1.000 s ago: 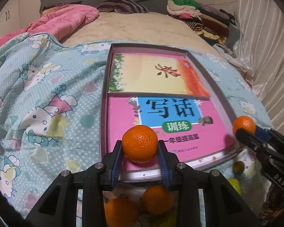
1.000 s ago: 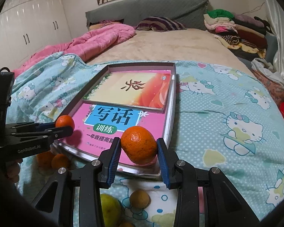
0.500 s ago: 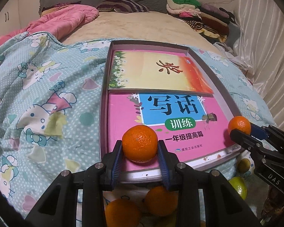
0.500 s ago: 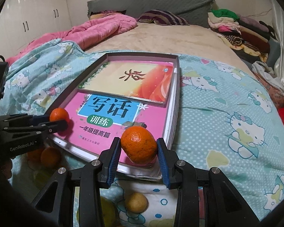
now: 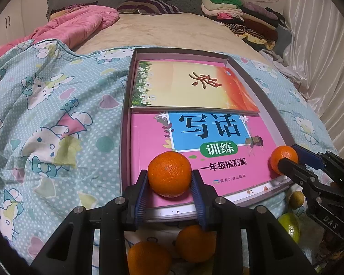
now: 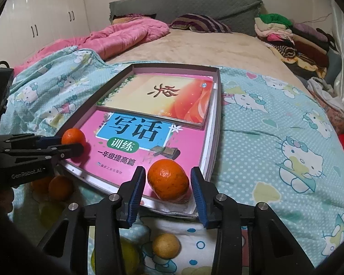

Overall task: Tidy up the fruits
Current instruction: 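Carry both held oranges up and over onto the pink workbook in the box, then open the left tool while the right tool opens, releasing both oranges on the workbook, then withdraw both open tools from the box back toward the loose fruit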

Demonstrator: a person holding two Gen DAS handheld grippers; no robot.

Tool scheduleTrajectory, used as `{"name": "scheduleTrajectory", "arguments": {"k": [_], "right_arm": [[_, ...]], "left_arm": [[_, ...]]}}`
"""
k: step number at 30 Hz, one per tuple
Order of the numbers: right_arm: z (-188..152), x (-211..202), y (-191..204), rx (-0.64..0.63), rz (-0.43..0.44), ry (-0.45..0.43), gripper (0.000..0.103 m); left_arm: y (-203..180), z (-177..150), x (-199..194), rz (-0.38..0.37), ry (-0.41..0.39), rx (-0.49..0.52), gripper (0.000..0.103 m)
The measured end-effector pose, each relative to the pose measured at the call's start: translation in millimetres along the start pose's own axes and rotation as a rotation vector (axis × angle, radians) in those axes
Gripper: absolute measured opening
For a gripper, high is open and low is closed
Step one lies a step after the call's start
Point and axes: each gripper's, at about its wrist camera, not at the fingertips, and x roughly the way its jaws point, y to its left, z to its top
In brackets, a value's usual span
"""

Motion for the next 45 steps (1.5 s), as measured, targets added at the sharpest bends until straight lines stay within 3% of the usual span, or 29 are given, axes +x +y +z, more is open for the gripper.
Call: {"name": "scheduleTrajectory", "arguments": {"k": [5,14,19,23,32,45], "right_arm": [[0,-13,-1,0.008,0.008,-0.055,0.056],[-8,-31,-7,0.030,0.011,-0.098,0.062],[-10,-33,-12,0.054,0.007,-0.099,0.064],[-12,-35,-17,0.068,0.004,-0.100,0.065],[-15,-46,-28,0.103,-0.003,-0.117,0.071],[-18,-74,-25,0.122,0.013,-0.198,0.076]], "left_arm": [[-1,-2,-2,-0.003,0.000,0.000,0.038],[-5,-8,-11,-0.034,-0.020,-0.007,0.050],[-6,-11,-20,-0.044,-0.036,-0.011,0.062],[-2,-13,-33,-0.054,-0.066,-0.025,0.063],[12,-16,-59,-0.052,-0.121,-0.056,0.083],[17,-30,-87,-0.057,-0.177,-0.083,0.094]]}}
